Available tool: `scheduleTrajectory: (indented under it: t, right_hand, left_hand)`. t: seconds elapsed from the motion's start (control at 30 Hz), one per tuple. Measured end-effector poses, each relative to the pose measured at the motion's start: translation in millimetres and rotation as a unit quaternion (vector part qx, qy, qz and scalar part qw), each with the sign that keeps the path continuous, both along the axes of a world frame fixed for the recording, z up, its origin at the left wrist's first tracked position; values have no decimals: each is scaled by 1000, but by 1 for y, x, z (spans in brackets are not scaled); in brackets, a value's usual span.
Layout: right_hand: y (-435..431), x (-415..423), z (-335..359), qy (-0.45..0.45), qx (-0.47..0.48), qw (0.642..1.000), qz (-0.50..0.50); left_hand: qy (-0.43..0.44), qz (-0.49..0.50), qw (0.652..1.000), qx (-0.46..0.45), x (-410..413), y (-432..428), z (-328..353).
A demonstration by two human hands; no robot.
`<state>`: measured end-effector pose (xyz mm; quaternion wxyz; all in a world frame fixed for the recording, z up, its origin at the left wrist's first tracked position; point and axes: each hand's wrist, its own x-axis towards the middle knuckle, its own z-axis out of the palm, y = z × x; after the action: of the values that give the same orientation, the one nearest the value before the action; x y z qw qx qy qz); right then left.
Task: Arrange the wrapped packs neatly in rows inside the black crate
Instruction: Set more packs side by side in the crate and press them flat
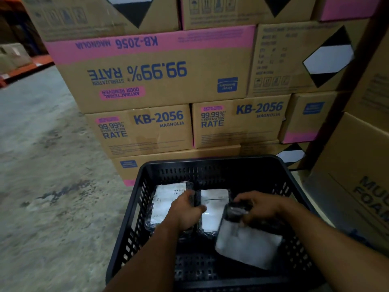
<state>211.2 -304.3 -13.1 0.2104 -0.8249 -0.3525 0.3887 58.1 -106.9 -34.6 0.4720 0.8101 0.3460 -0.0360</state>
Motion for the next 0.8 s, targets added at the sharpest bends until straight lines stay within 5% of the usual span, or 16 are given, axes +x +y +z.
scheduleTrajectory:
  t: [0.2, 0.3, 0.53, 0.8]
  right_hand:
    - [21, 15, 43, 165, 230, 944, -167]
    - [32, 6, 31, 221, 304, 895, -241]
    - [43, -16, -9, 240, 321, 878, -262]
    - [11, 14, -52, 166, 270, 869, -380]
  left_hand:
    - [-71, 76, 958, -268, 1, 9, 15]
    - [-118, 118, 939, -302, -2, 18, 18]
    - [-197, 209, 938, -195, 2, 23, 19]
    - [-43, 81, 985, 144, -9, 38, -17]
